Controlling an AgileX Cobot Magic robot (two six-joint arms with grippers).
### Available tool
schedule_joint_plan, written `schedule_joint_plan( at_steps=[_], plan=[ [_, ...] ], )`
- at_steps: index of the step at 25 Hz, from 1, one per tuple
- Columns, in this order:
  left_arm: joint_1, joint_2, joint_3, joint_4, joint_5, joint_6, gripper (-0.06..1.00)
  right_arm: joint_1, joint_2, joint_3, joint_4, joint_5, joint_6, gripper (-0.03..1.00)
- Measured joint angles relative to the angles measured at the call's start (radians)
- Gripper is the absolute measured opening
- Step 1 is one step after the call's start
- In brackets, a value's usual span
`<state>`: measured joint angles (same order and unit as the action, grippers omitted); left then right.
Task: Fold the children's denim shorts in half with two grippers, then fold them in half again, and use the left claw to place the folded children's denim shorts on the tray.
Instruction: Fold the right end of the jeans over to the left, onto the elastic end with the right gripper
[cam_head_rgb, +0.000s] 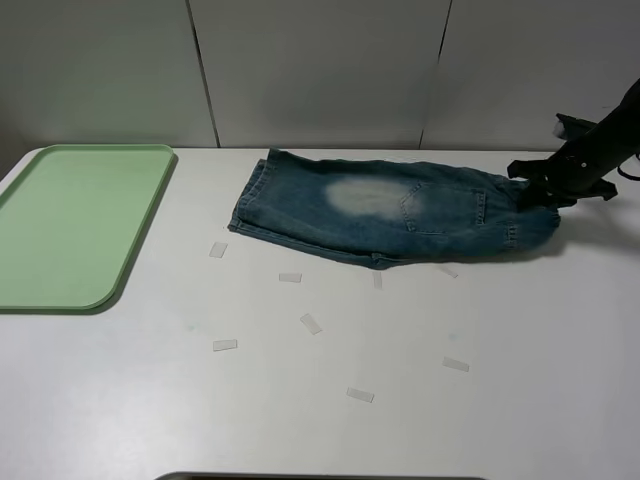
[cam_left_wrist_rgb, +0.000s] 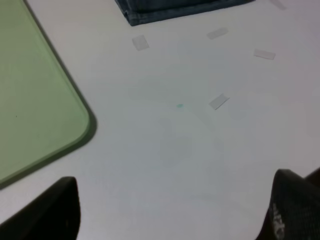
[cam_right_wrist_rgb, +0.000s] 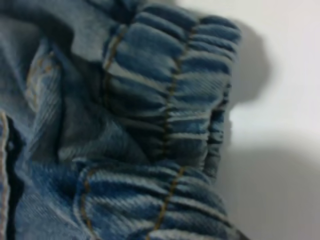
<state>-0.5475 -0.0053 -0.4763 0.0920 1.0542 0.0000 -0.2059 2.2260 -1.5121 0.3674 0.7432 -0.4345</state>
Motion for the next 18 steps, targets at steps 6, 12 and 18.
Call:
schedule_joint_plan(
  at_steps=[6, 12, 18],
  plan=[
    [0.000, 0.000, 0.000, 0.000, 0.000, 0.000, 0.76, -0.036, -0.090, 0.000, -0.319, 0.113, 0.116, 0.06],
    [0.000, 0.000, 0.000, 0.000, 0.000, 0.000, 0.76, -0.065, -0.184, 0.000, -0.572, 0.138, 0.386, 0.06],
    [0.000, 0.000, 0.000, 0.000, 0.000, 0.000, 0.76, 0.013, -0.225, 0.000, -0.592, 0.145, 0.505, 0.06]
  ],
)
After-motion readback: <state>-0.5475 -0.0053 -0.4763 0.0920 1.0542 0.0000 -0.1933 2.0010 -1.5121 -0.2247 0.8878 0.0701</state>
